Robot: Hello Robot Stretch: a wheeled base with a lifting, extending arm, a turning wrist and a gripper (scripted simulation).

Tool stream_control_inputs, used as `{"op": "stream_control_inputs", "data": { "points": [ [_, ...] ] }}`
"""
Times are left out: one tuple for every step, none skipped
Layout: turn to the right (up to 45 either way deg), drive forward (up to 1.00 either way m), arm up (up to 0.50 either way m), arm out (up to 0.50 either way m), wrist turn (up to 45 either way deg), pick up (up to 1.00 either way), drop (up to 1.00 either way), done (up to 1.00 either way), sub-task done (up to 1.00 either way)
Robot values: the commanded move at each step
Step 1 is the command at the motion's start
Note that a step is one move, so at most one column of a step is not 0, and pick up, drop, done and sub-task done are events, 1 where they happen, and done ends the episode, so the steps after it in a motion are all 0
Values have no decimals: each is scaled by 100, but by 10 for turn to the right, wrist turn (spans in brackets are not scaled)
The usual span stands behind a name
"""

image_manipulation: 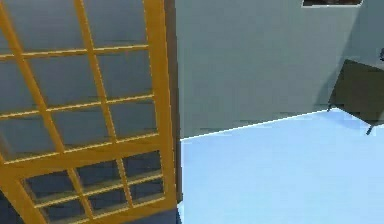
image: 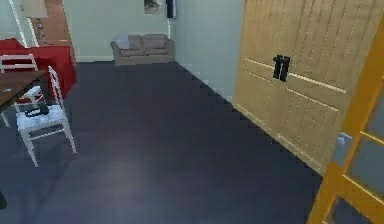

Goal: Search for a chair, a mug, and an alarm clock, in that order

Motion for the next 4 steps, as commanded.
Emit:
{"op": "stream_control_inputs", "data": {
  "points": [
    [0, 40, 0, 0, 0, 0, 0, 0, 0],
    [-210, 0, 0, 0, 0, 0, 0, 0, 0],
    [0, 100, 0, 0, 0, 0, 0, 0, 0],
    [0, 100, 0, 0, 0, 0, 0, 0, 0]
  ]
}}
